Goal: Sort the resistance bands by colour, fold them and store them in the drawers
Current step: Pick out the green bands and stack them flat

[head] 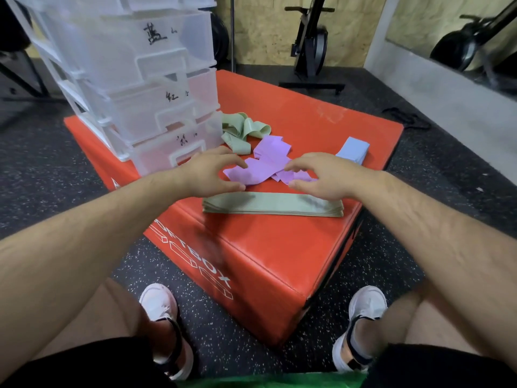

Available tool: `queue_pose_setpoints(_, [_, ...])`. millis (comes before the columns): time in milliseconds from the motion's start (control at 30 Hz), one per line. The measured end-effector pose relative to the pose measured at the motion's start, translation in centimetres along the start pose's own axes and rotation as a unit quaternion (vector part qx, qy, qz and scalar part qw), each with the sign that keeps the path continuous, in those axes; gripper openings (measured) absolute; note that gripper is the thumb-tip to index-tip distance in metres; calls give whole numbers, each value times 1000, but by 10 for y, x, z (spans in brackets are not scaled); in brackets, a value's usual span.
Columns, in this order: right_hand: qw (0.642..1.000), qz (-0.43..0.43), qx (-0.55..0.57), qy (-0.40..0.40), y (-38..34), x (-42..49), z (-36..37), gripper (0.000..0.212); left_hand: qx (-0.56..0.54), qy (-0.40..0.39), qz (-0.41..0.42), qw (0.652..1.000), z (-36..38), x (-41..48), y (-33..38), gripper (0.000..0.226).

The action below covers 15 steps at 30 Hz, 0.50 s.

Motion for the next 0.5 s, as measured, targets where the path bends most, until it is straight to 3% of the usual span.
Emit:
queue_pose_setpoints(167, [1000,-9,-8,17,-11,55,-6,42,-2,19,-46,999,-2,41,-6,58])
queue_pose_setpoints(300, [1000,-2,6,17,-2,97,-3,46,19,-13,-111,994,5,72,-29,53])
queue_pose_setpoints(500, [1000,9,6,7,17,142,9,33,-20,-22,-150,988,9,101,-42,45])
Point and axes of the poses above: each hand's wrist, its own x-axis towards the middle knuckle, its own z-axis out of the palm, y = z × x, the point moved 9 cm from there along x, towards the middle knuckle, and after that the axes turned 12 degrees about -z, right-handed, at the moved point
